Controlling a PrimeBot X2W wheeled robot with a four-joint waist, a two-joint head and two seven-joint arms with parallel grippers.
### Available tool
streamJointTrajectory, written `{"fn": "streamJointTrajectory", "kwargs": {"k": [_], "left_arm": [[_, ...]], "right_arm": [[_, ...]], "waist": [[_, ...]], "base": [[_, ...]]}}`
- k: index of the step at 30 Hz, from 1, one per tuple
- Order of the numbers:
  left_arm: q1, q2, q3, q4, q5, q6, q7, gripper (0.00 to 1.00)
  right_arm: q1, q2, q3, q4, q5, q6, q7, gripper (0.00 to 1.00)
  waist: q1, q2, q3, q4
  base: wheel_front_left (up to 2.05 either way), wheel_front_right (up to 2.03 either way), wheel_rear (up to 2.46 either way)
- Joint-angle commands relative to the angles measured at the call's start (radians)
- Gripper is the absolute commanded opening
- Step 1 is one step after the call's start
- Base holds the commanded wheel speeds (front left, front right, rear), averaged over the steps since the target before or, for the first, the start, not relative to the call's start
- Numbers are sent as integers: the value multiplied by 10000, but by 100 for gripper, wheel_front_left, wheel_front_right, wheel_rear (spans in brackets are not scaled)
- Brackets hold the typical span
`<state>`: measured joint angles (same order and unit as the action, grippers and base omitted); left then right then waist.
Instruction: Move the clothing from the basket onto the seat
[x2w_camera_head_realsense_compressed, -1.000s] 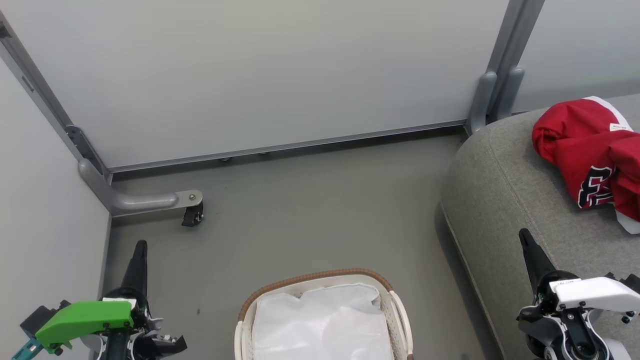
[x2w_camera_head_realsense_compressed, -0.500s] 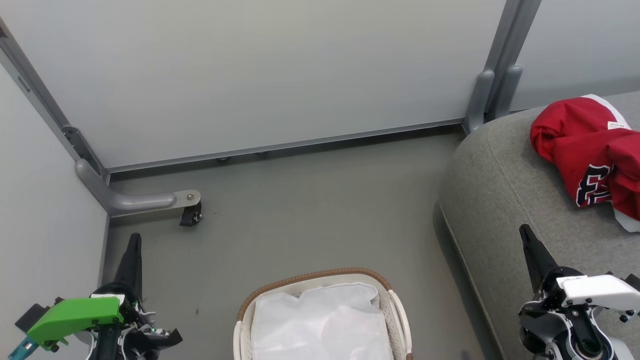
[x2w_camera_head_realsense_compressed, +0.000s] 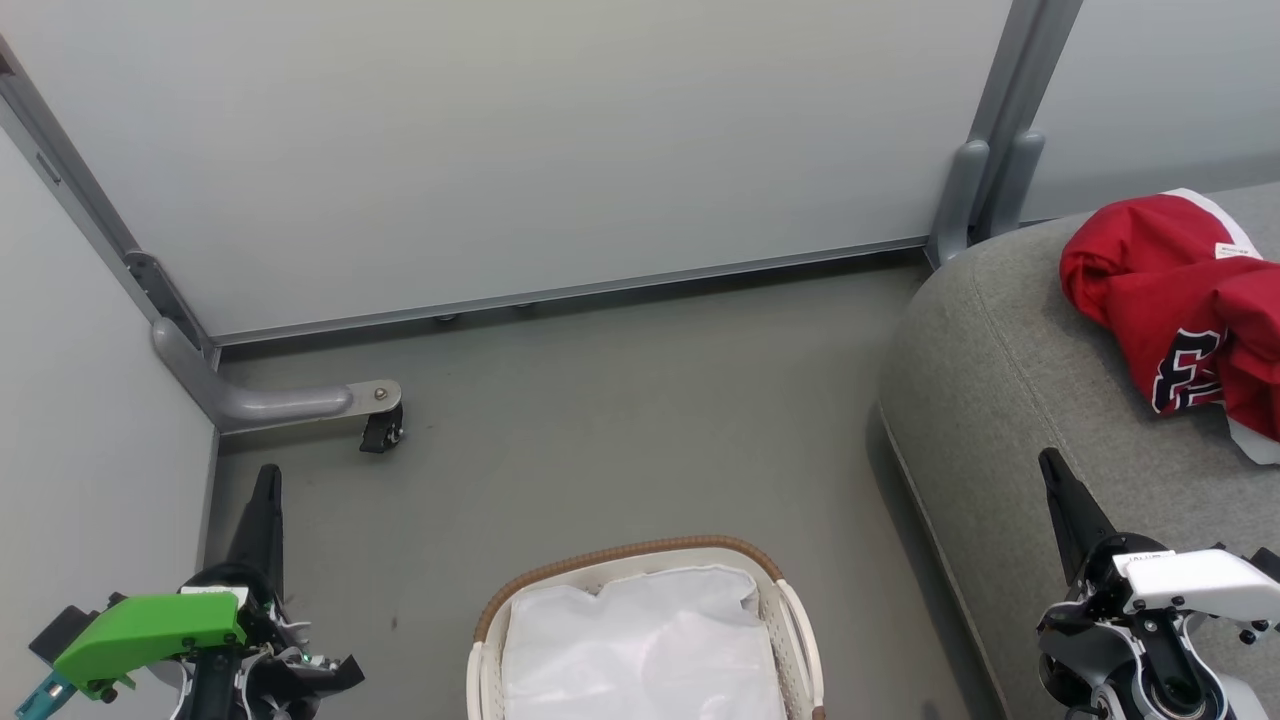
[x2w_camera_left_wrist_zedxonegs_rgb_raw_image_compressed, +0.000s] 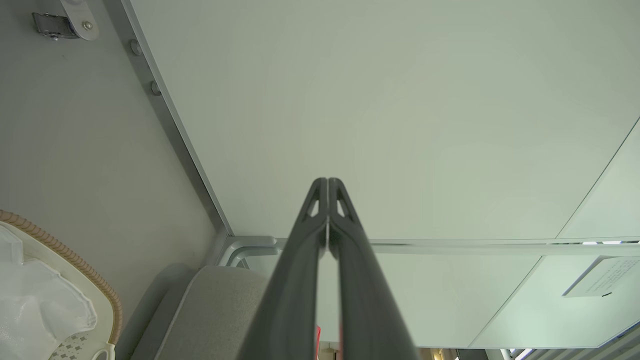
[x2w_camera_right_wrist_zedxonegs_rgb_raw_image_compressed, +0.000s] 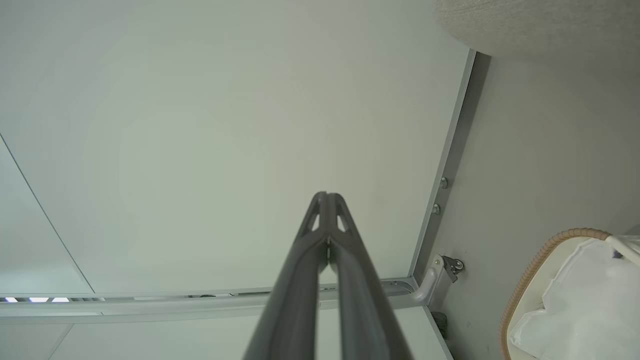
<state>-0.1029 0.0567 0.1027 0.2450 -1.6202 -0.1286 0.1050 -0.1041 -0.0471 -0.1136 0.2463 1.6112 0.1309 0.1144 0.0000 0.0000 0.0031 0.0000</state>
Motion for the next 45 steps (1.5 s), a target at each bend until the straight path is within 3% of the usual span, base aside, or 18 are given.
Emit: {"fn": "streamJointTrajectory", "kwargs": {"k": [1,45], "left_arm": [[-100,31,52,-12,-24,-56,40,0],[-109,-16,104,-10,45,-55,79,0]], "right_arm": [[-88,-59,-21,-32,34,-3,32,0],[-86,-60,-17,-32,35,-3,30,0]], "waist": [[0,0,0,1],[0,0,0,1]], "base": [[0,0,0],[0,0,0]]}}
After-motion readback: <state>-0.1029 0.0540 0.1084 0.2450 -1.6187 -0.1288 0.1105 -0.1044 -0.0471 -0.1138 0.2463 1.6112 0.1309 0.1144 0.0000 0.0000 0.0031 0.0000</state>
